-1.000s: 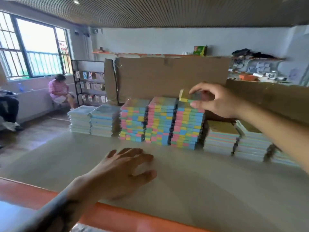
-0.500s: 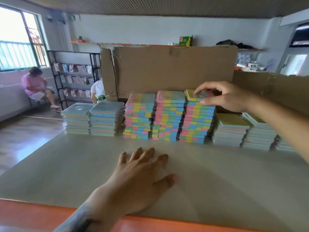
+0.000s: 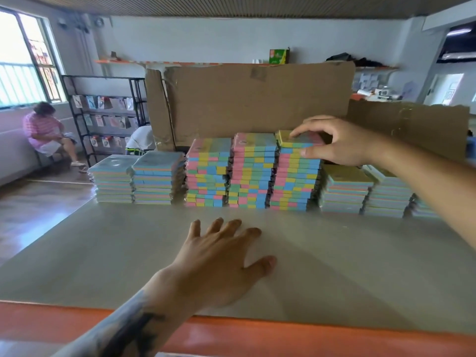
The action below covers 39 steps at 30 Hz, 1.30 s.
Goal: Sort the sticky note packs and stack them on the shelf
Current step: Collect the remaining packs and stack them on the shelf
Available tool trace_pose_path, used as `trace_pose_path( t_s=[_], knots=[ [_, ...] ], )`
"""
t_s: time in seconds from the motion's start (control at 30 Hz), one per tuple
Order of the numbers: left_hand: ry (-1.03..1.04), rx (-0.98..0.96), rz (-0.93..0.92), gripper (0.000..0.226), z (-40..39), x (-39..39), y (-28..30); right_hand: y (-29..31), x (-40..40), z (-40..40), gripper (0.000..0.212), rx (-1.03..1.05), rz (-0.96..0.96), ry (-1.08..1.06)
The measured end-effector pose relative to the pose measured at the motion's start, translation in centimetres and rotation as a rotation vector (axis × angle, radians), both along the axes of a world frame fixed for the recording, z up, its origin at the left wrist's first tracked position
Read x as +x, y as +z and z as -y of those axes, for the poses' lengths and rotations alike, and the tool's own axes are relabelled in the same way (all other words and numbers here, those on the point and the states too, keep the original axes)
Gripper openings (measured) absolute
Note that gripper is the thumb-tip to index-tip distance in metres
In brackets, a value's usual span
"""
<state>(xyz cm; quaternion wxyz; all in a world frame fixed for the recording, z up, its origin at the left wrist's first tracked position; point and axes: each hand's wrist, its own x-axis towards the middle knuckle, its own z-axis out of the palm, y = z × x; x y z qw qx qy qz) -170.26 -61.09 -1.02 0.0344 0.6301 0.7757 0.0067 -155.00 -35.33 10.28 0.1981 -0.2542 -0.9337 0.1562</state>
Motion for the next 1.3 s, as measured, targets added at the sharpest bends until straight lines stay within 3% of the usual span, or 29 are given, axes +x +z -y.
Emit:
trace_pose_path(
  t_s=[0.13, 0.23, 0.3, 0.63, 1.03, 1.3],
  knots=[
    [-0.045, 0.040, -0.036, 0.074, -0.6, 1.7, 1.5, -0.9, 2.4, 1.9, 0.059, 0.158, -0.051, -0.041],
    [-0.074, 0.120, -0.062, 0.074, -1.9, 3.9, 2.6, -2.9, 6.1, 3.4, 0.066, 0.414, 0.059, -0.187],
    [-0.088, 0.146, -0.074, 0.075, -3.0, 5.8, 3.1, -4.7, 9.5, 4.2, 0.068, 0.474, 0.071, -0.200],
    [-0.163, 0.227, -0.014, 0.082, -10.8, 23.6, 1.5, -11.2, 32.2, 4.2, 0.076, 0.343, 0.283, -0.385],
    [-0.388, 0.212, 0.015, 0.076, -19.6, 50.2, 0.7, -11.5, 59.1, 3.1, 0.083, 0.191, 0.340, -0.697],
    [-0.585, 0.127, 0.002, 0.076, -28.5, 64.4, 2.3, -12.7, 73.2, 0.3, 0.075, 0.089, 0.269, -0.878]
  ],
)
